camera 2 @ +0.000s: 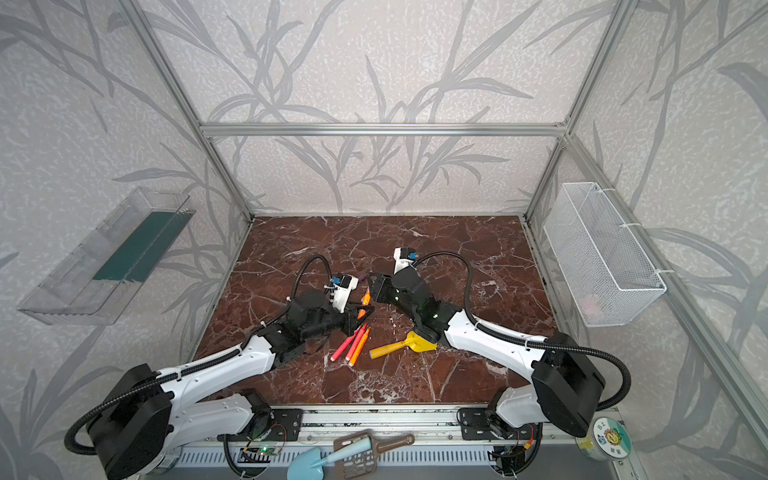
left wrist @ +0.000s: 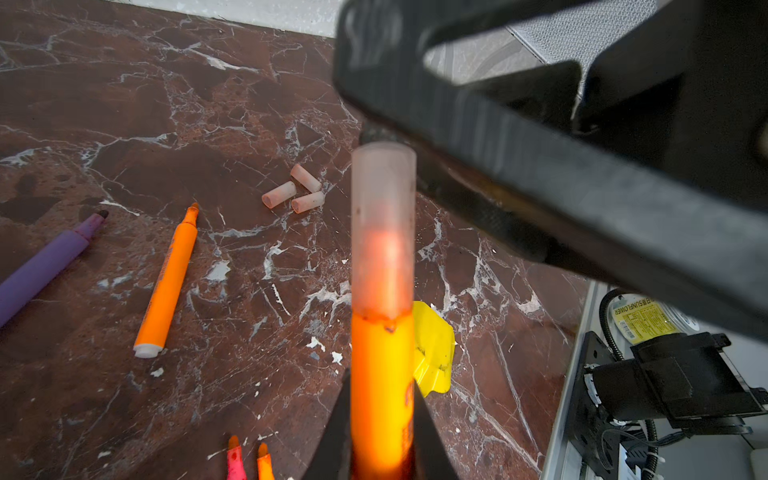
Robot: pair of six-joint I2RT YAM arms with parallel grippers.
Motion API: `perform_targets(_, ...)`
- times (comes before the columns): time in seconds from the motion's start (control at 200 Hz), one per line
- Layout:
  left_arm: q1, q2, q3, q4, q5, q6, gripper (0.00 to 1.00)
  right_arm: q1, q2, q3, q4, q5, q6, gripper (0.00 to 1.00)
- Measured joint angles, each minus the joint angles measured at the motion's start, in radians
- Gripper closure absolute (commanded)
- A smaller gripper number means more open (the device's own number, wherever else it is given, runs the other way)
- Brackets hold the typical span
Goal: Insert the pens into the pen caps
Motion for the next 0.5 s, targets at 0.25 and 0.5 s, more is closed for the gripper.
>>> perform_targets(0.25, 0.0, 0.01, 0.002, 0.0, 0.0, 0.0, 1.0, 0.0, 0.035, 0.022, -0.005, -0.043, 0.005, 0.7)
perform_targets(0.5, 0.0, 0.013, 0.002, 0.0, 0.0, 0.0, 1.0, 0.0, 0.041, 0.031, -0.01, -0.08, 0.019, 0.88)
